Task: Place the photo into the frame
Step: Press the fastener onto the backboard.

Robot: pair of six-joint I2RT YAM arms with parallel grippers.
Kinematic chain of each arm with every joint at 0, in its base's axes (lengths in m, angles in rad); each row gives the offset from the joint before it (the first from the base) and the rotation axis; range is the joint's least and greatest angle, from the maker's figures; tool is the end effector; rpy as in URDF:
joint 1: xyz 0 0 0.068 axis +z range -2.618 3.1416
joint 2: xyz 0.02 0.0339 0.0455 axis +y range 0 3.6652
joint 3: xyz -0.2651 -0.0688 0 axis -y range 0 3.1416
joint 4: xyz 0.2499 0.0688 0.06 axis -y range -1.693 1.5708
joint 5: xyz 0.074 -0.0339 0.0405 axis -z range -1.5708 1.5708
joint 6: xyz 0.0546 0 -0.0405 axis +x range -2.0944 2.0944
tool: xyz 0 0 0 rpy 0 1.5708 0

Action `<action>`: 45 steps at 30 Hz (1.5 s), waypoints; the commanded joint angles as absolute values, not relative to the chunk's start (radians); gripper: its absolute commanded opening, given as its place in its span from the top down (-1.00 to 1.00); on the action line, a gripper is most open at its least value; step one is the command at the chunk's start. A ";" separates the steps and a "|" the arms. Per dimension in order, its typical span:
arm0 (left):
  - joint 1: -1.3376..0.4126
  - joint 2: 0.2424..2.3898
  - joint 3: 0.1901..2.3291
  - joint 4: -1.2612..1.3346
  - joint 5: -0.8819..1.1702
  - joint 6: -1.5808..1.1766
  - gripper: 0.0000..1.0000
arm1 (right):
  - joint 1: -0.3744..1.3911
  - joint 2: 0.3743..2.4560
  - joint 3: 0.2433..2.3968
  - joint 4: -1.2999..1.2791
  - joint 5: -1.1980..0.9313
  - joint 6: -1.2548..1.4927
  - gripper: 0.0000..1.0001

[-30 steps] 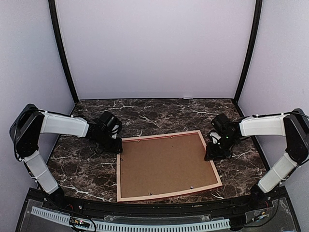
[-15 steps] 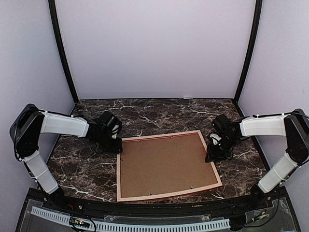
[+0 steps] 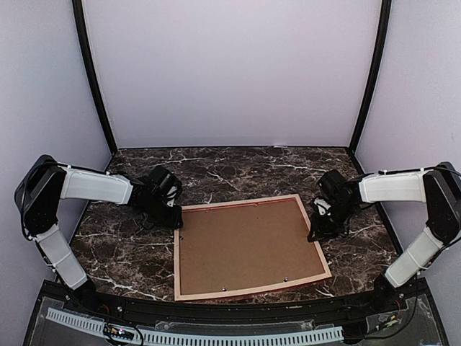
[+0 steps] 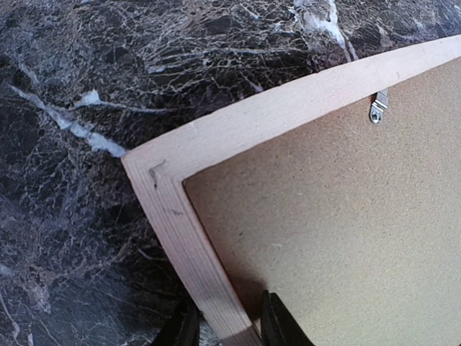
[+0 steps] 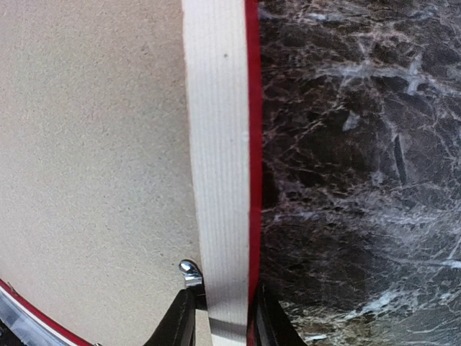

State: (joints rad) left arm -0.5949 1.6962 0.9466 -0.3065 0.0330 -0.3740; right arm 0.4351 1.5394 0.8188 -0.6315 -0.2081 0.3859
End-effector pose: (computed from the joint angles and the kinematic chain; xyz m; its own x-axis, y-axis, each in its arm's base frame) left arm 0.2808 -0.1922 0.1383 -0.8806 0.1550 -0.4477 0.2705 0.9403 -0.2066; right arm 0.2371 0.1226 0.1343 -0.9907 -0.0544 -0.1251 -0.0865 0.9594 0.2685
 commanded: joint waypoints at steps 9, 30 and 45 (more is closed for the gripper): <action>-0.604 1.707 0.939 -0.374 0.031 -0.373 0.40 | 0.375 1.532 0.792 -0.547 -0.251 0.408 0.60; -0.604 1.718 0.947 -0.372 0.035 -0.369 0.40 | 0.363 1.507 0.779 -0.598 -0.264 0.385 0.19; -0.604 1.712 0.940 -0.374 0.032 -0.371 0.41 | 0.364 1.542 0.771 -0.566 -0.222 0.406 0.48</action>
State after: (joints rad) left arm -0.5968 1.6981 0.9485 -0.3077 0.0334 -0.3740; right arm 0.3706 1.5291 0.7933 -0.5720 -0.2813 0.4000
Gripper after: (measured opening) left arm 0.298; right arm 0.279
